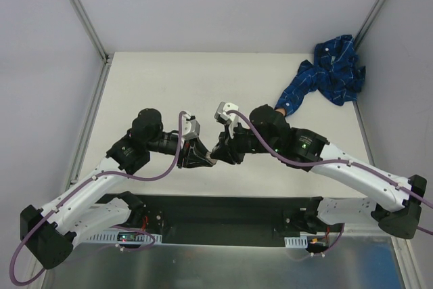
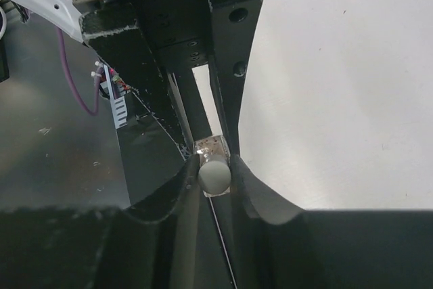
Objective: Paint the nails
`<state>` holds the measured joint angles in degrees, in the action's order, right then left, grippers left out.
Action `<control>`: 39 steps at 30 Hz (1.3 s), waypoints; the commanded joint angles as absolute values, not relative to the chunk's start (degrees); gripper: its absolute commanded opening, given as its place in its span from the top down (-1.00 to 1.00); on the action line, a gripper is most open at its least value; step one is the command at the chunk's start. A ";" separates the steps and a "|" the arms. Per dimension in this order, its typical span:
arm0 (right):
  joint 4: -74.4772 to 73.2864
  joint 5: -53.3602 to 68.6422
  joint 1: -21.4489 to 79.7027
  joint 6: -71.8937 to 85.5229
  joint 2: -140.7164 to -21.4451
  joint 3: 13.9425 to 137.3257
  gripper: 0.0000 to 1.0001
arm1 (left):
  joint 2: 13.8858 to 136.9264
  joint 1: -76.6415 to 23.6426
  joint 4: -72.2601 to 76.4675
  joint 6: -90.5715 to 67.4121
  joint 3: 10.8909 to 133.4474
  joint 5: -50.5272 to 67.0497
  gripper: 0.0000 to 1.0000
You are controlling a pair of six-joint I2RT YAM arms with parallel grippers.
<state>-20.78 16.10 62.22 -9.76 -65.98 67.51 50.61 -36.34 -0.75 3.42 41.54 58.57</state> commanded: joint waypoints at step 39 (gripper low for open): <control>-24.17 11.68 63.64 -6.76 -66.36 75.58 0.10 | 48.69 -36.47 6.33 0.97 42.63 60.64 1.00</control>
